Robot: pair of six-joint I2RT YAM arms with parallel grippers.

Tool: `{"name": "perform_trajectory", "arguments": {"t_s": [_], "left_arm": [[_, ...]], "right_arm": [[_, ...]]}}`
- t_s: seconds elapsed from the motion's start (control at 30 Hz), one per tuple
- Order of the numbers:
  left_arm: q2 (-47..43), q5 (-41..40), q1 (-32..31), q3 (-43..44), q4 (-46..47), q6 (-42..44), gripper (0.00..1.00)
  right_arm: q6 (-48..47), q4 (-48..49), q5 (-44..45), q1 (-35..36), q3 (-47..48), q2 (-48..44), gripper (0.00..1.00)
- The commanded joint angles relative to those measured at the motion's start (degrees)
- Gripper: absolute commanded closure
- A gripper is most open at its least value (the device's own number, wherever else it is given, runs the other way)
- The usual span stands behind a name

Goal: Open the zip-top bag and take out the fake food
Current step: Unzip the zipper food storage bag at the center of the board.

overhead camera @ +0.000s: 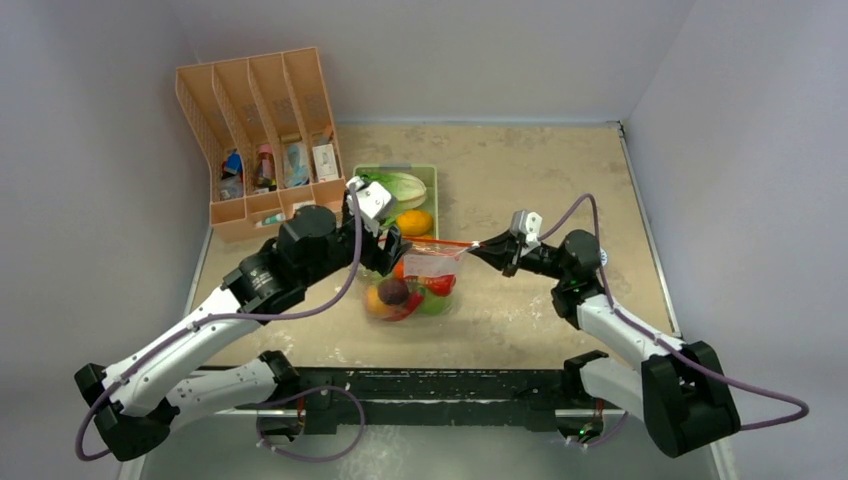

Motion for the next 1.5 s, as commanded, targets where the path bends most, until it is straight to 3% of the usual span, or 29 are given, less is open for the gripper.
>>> {"name": "perform_trajectory", "arguments": {"t_s": [0.0,0.17,0.37,0.53,0.6,0.77,1.03,1.47], "left_arm": [[3.5,12.2,-0.1,8.2,1.0,2.8,0.32],[13.8,22.3,-0.7,11.1,4.1,3.1,0.29],[21.1,22.7,-3.8,10.5,14.5,5.2,0.29],[25.8,22.2,-5.9,11.6,16.0,9.7,0.37],[26.4,22.5,-6.1,11.5,17.3,10.9,0.39],[26.3,23.3,-6.0,10.5,17.8,16.0,0.58],[25.3,28.4,-6.1,8.8,16.3,25.1,0.6],[27.9,25.9,-5.8,11.6,16.6,26.2,0.58]], "right_arm": [[-5.6,-7.2,-0.4,0.1,4.8,-2.3,1.0],[-7.8,-12.3,-1.8,0.1,6.8,-3.2,1.0],[-8.4,-14.7,-2.5,0.1,6.9,-4.5,1.0],[-8.7,-15.2,-3.0,0.1,6.9,-4.7,1.0],[-8.8,-15.3,-3.3,0.1,7.0,-4.6,1.0],[-9.6,-16.1,-3.6,0.1,6.5,-5.8,1.0],[-12.0,-19.8,-4.7,0.1,7.1,-7.1,1.0],[-12.8,-21.5,-5.4,0.1,6.9,-8.7,1.0]]}}
